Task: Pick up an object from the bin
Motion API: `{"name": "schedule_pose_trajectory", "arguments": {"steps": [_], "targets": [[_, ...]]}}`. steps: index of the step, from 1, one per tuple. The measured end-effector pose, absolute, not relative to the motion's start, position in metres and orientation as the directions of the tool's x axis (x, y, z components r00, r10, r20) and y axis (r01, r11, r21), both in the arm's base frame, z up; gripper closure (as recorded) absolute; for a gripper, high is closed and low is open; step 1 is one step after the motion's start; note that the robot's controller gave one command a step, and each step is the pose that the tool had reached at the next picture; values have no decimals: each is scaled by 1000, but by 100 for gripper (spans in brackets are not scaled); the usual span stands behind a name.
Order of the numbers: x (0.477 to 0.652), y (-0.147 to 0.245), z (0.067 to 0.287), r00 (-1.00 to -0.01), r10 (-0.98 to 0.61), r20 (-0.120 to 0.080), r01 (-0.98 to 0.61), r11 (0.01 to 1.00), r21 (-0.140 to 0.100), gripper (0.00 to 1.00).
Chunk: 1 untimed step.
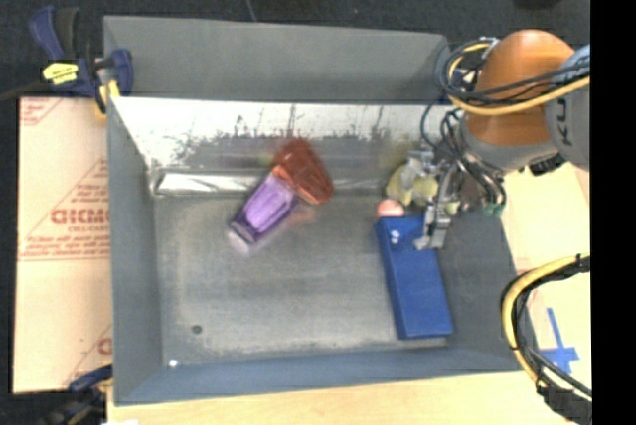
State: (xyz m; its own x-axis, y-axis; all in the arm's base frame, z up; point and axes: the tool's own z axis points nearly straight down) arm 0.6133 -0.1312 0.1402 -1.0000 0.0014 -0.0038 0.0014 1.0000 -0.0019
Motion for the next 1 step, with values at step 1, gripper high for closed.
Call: {"name": "schedule_pose_trajectory", "arguments": {"steps": [1], "targets": [[612, -149, 73, -993, 120, -5, 120, 993, 1, 0]]}}
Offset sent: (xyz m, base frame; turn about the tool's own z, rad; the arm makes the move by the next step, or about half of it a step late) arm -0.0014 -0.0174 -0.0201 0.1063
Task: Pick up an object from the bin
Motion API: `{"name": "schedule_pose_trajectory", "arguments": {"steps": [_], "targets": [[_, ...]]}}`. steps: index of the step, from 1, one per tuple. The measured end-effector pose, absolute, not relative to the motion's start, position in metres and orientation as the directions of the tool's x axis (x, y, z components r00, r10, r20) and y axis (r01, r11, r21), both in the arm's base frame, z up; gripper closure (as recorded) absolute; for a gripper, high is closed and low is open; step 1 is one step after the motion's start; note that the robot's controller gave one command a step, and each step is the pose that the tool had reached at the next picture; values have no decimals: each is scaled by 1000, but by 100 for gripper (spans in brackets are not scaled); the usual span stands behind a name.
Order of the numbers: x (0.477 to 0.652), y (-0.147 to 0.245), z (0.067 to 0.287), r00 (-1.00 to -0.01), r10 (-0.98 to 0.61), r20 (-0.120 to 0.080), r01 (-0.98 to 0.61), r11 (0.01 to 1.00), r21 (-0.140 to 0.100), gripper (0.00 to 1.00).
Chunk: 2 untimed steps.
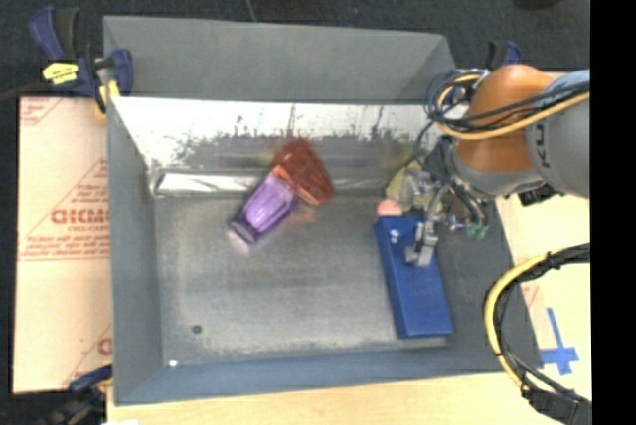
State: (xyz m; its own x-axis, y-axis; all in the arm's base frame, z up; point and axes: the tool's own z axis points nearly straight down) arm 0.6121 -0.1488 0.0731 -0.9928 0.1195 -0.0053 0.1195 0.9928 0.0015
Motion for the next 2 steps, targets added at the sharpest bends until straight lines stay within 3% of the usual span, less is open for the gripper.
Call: {"name": "schedule_pose_trajectory", "arguments": {"steps": [1, 2], "targets": [[613, -149, 122, -994, 109, -18, 109, 994, -2, 0], [605, -144, 108, -982, 187, -12, 187, 982, 3, 0]]}}
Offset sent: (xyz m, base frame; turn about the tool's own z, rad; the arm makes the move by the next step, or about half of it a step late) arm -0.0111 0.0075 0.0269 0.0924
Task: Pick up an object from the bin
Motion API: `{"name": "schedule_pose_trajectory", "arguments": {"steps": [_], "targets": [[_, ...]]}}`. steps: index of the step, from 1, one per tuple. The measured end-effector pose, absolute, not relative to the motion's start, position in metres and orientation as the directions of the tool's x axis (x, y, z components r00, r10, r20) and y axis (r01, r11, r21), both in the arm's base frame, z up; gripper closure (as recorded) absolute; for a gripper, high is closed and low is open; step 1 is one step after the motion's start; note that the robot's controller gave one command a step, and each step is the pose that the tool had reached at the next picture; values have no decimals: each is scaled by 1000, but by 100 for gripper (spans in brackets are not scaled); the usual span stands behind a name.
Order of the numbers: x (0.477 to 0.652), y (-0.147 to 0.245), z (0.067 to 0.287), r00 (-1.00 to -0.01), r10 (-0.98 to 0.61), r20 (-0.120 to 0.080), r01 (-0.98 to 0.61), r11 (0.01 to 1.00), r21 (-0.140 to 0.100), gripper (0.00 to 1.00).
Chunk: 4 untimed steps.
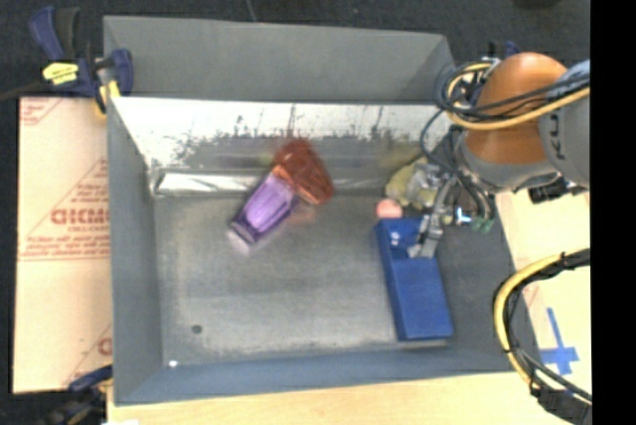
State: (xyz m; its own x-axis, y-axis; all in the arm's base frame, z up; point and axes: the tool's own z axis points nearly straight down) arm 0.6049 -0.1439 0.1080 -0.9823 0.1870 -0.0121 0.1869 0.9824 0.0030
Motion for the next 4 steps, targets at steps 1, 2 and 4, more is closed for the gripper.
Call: {"name": "schedule_pose_trajectory", "arguments": {"steps": [1, 2, 4], "targets": [[605, -137, 80, -893, 450, -18, 450, 893, 10, 0], [608, -136, 77, -904, 425, -33, 425, 905, 10, 100], [605, -135, 106, -906, 423, -22, 423, 906, 7, 100]]}}
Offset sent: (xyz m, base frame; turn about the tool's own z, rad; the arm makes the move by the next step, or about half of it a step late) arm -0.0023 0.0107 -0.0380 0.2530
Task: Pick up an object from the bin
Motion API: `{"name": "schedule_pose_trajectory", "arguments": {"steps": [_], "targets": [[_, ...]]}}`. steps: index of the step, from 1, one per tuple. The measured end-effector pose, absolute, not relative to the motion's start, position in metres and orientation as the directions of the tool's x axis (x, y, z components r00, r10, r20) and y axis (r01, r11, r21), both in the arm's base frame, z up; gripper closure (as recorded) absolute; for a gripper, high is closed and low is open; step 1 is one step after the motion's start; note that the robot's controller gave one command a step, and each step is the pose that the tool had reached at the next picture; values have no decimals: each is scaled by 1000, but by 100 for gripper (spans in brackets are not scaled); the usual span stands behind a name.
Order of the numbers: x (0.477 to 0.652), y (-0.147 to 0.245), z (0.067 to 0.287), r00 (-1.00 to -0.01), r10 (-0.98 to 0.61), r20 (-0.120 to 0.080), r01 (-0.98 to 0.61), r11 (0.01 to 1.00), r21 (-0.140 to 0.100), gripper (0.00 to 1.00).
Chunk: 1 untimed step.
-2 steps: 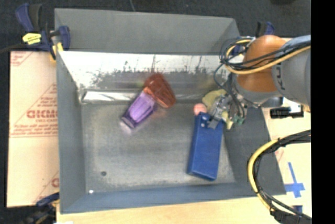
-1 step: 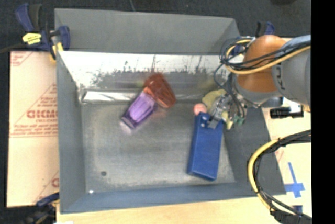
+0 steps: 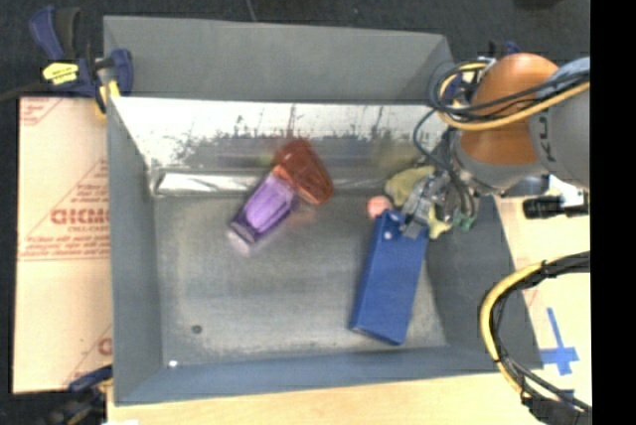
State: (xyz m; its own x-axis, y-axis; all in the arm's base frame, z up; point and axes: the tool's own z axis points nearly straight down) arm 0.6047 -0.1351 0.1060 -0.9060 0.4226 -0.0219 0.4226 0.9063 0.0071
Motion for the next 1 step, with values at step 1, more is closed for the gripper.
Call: {"name": "schedule_pose_trajectory", "arguments": {"steps": [1], "targets": [[608, -136, 151, -906, 422, -25, 422, 907, 8, 100]]}}
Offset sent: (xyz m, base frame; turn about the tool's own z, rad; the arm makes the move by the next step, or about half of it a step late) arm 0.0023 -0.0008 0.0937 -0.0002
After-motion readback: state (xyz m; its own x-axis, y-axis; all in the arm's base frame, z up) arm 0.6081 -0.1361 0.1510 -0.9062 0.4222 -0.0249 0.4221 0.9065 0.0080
